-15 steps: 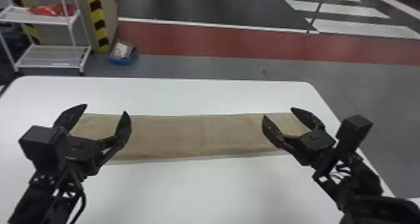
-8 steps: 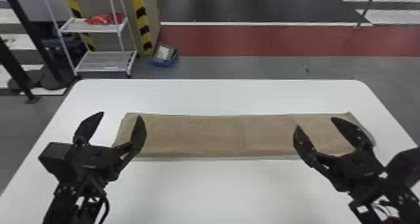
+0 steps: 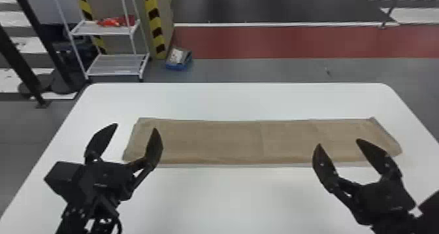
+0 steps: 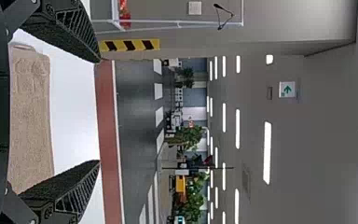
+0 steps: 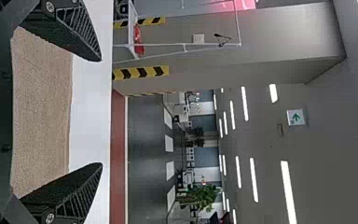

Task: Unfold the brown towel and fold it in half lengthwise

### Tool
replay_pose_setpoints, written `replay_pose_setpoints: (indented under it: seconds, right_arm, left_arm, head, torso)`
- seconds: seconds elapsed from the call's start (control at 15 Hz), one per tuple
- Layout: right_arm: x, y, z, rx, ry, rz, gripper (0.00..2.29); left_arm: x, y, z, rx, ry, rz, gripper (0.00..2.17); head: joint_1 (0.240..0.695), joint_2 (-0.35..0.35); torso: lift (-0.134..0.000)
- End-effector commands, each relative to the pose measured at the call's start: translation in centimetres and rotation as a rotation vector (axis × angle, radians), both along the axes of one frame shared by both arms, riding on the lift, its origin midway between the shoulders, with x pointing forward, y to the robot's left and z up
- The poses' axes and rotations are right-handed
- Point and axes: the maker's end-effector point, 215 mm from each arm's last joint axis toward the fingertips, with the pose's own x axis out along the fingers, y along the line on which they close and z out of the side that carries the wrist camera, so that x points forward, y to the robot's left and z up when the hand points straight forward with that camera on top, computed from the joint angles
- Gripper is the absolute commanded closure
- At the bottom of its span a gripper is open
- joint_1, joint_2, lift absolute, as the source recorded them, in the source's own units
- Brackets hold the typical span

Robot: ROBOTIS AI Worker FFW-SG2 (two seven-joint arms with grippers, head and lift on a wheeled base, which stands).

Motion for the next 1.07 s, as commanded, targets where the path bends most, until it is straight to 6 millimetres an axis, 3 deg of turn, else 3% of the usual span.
replay_pose_setpoints:
  seconds: [0.0, 0.27, 0.53, 1.0]
  right_arm:
    - [-0.5, 0.3, 0.2, 0.007, 0.002, -0.011, 0.09]
    - [-0.8, 1.2, 0.8, 0.009, -0.018, -0.021, 0.09]
    - [-0.8, 0.8, 0.4, -0.001, -0.008, -0.023, 0.09]
    - [-0.4, 0.7, -0.2, -0.008, 0.015, -0.019, 0.09]
  left_arm:
    - [-0.5, -0.1, -0.4, 0.0, 0.008, -0.002, 0.13]
    - [-1.7, -0.6, 0.7, -0.007, -0.026, -0.012, 0.13]
    - [-2.5, -1.7, 0.1, -0.006, -0.016, -0.03, 0.13]
    - [-2.9, -2.4, 0.7, -0.011, -0.03, -0.037, 0.13]
  head:
    - [0.695, 0.023]
    - [0.695, 0.027]
    - [0.695, 0.027]
    - [0.695, 0.002]
  torso:
    - [-0.125]
    - [-0.125]
    - [-0.125]
    - [-0.125]
